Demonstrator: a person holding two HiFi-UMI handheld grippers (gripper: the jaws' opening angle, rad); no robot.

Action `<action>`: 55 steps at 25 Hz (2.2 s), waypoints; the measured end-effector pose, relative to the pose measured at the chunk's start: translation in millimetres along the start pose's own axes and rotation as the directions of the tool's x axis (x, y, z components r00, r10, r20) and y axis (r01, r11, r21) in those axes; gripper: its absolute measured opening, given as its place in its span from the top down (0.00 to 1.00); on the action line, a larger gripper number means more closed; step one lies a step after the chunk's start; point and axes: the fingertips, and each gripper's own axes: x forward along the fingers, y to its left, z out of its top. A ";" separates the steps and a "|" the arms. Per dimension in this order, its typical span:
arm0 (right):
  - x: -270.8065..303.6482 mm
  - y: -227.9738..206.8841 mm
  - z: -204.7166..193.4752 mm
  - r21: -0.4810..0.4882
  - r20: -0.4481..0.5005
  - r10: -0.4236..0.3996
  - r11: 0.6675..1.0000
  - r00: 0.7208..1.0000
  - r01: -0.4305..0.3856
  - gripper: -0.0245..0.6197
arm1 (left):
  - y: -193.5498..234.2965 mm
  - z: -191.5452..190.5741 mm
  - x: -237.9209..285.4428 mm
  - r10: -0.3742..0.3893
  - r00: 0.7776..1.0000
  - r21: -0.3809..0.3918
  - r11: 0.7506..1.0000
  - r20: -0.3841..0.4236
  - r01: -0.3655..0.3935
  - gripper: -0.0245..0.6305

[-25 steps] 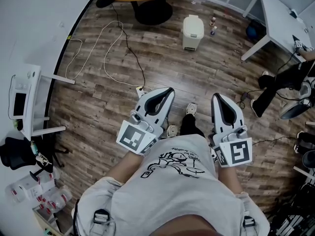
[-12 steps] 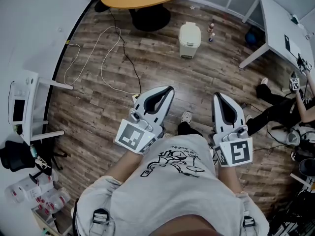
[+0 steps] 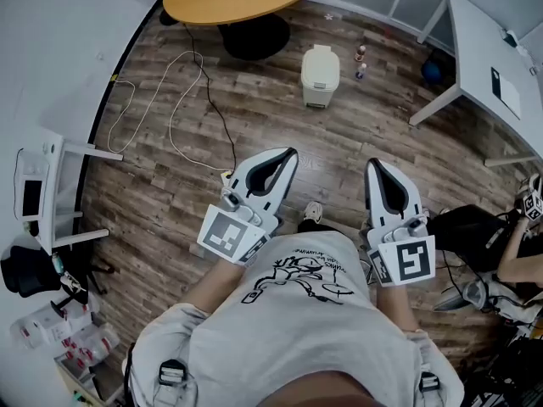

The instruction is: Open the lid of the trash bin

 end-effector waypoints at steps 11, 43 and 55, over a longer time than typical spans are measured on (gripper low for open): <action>17.5 -60.8 -6.9 0.004 -0.023 0.026 1.000 0.999 -0.026 0.95 | 3.0 -10.4 59.7 0.034 0.999 -0.008 0.999 -0.014 -0.034 0.93; 211.6 -127.2 2.6 -0.006 -0.046 0.022 1.000 0.999 -0.022 0.95 | 173.5 -8.1 179.2 0.017 1.000 -0.030 0.999 -0.009 -0.017 0.93; 333.0 -148.6 16.1 -0.015 -0.054 0.008 1.000 0.998 -0.009 0.95 | 284.5 3.3 236.3 -0.009 1.000 -0.029 1.000 -0.011 0.008 0.93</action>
